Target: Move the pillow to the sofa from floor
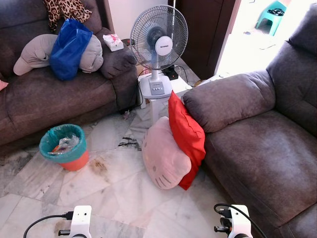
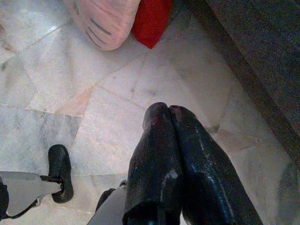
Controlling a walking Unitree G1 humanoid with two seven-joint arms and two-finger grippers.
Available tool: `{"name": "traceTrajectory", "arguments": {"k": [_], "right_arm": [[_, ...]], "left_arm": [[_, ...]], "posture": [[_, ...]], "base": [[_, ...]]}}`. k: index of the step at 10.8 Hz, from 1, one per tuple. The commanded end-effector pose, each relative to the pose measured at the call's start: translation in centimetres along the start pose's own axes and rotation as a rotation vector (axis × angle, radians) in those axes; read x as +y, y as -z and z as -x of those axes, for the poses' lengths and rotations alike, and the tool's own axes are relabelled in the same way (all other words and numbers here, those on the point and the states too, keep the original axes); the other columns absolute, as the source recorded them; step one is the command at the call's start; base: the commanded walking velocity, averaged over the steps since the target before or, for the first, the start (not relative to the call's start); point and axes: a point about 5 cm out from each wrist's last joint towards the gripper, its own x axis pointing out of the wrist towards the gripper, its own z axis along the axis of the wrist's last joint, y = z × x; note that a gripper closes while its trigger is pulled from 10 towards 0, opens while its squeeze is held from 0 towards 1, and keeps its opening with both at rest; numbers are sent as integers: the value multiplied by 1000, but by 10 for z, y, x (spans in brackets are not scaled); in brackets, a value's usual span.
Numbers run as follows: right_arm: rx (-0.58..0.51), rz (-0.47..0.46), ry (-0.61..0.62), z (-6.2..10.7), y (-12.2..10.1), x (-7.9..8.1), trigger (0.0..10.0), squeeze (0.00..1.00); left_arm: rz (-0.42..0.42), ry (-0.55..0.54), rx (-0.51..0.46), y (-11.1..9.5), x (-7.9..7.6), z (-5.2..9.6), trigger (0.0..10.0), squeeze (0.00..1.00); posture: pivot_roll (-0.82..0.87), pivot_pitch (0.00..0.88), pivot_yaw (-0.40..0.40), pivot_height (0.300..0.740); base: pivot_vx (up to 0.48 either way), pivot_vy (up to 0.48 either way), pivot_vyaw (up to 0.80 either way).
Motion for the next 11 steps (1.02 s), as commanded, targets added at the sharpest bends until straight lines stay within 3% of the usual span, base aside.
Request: {"name": "traceTrajectory", "arguments": {"k": [1, 4, 6, 11], "right_arm": [[8, -10, 5, 0, 2, 0, 10000, 0], [8, -10, 5, 0, 2, 0, 10000, 0], [-13, -82, -13, 3, 8, 1, 10000, 0], [-14, -88, -18, 3, 8, 3, 10000, 0]], "left_arm": [[-4, -2, 29, 7, 2, 1, 10000, 0], [-4, -2, 29, 7, 2, 1, 10000, 0], [-21, 55, 28, 6, -5, 1, 10000, 0], [-9, 57, 27, 7, -5, 2, 10000, 0]], "posture": [[47, 68, 11, 740], [47, 68, 11, 740], [33, 97, 15, 740], [34, 98, 13, 740]], "base": [[0, 0, 0], [0, 0, 0], [0, 0, 0], [0, 0, 0]]}}
